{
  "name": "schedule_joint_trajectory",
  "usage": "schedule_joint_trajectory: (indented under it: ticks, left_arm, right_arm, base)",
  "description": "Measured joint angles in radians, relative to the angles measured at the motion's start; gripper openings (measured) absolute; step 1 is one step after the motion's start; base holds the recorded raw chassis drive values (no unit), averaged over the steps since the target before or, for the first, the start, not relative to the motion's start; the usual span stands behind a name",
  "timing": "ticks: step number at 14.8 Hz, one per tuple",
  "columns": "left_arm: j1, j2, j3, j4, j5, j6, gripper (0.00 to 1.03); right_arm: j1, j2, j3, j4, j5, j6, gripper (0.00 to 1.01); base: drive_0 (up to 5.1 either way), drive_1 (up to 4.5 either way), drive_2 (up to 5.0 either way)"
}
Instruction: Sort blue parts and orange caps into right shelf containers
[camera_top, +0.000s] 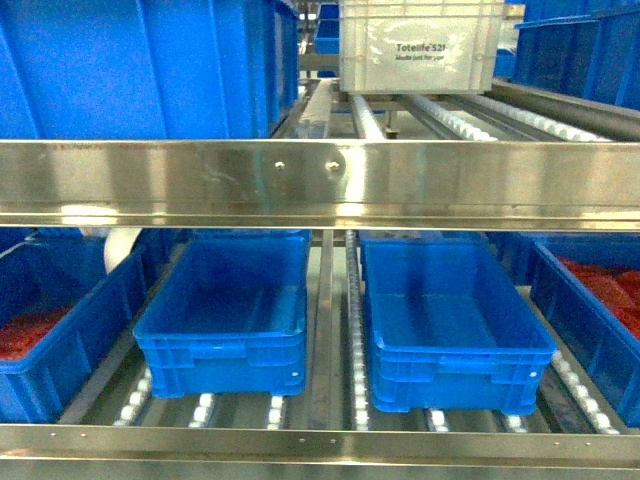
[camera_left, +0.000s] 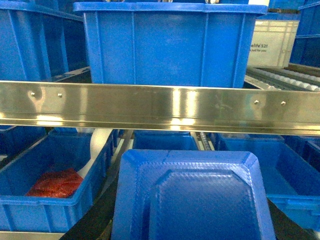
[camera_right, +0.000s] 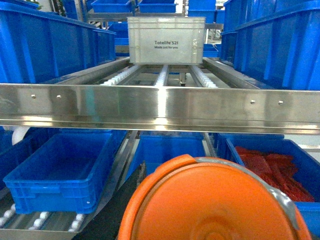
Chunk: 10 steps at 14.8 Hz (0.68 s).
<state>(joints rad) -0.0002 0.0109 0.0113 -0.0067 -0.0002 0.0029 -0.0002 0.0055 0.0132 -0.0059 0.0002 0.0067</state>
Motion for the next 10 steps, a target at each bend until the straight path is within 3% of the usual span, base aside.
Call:
schedule_joint_trajectory:
  ticks: [10]
  left_arm:
    - [0.000, 0.000, 0.000, 0.001, -0.002, 0.000, 0.41]
  right_arm:
    - [0.000, 0.000, 0.000, 0.000, -0.004, 0.000, 0.43]
  base:
    - [0.0, 0.00, 0.0]
